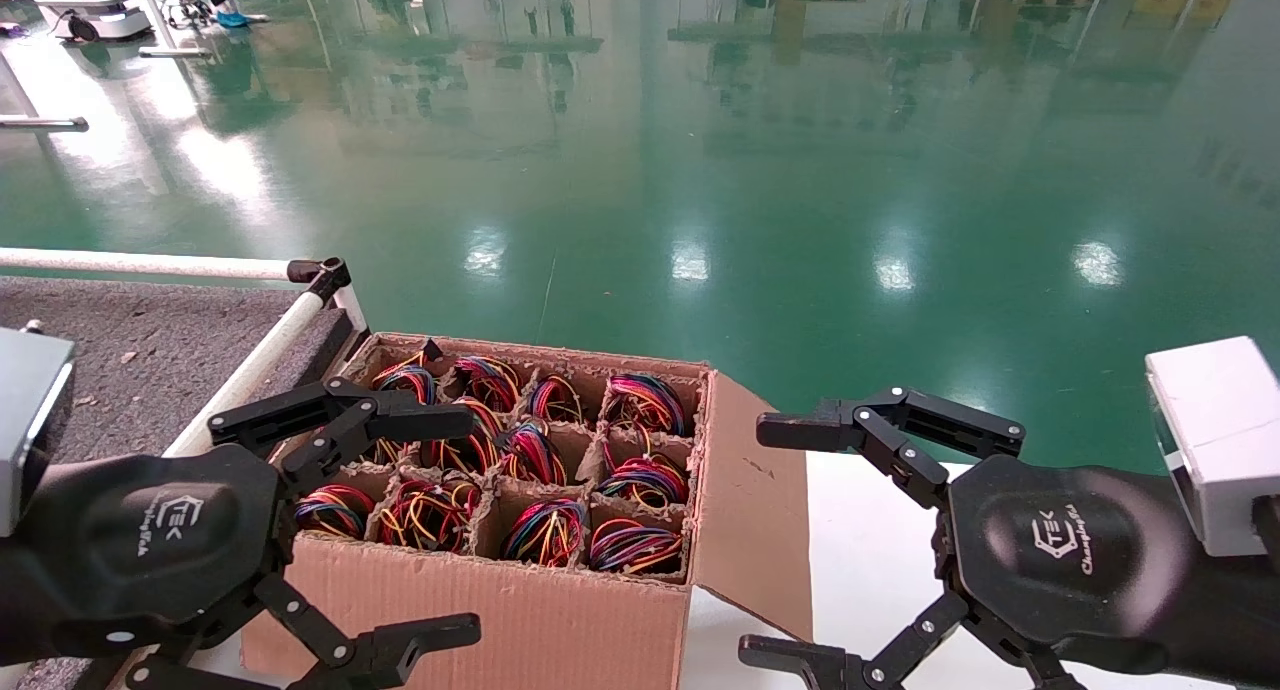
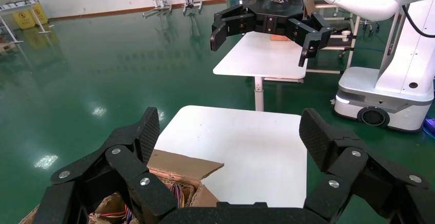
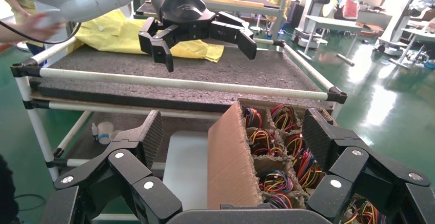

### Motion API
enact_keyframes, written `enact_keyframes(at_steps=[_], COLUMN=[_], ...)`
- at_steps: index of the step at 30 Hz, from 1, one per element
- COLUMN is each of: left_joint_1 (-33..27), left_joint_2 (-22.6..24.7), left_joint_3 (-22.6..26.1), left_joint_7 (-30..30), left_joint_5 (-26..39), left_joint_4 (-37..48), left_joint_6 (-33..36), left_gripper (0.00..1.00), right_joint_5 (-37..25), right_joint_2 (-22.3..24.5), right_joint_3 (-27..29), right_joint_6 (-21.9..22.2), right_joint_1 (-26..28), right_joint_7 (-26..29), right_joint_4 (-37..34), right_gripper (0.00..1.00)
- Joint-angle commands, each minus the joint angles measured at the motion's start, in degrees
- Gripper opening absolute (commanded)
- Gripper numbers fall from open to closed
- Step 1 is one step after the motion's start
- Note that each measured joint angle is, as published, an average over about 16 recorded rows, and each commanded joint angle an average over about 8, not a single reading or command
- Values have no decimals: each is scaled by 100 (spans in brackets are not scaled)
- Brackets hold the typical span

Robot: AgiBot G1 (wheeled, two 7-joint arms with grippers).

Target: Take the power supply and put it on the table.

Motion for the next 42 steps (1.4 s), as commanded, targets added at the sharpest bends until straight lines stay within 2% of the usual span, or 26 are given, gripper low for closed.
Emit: enact_keyframes(at_steps=[1,4,5,7,42], left_joint_1=[0,0,0,0,-21], left_joint_2=[0,0,0,0,49], left_joint_3=[0,0,0,0,64], left_joint_7=[0,0,0,0,4], left_joint_5=[0,0,0,0,140], left_joint_4=[0,0,0,0,26], left_joint_6=[0,0,0,0,-61], left_gripper=[100,100,100,100,100], right_joint_5=[0,0,0,0,0], right_joint_2=[0,0,0,0,0], right_joint_3=[0,0,0,0,-1], right_joint_6=[0,0,0,0,0], right_joint_1=[0,0,0,0,1], right_joint_7=[0,0,0,0,-1], right_joint_4=[0,0,0,0,-2], right_gripper=[32,20,7,0,0])
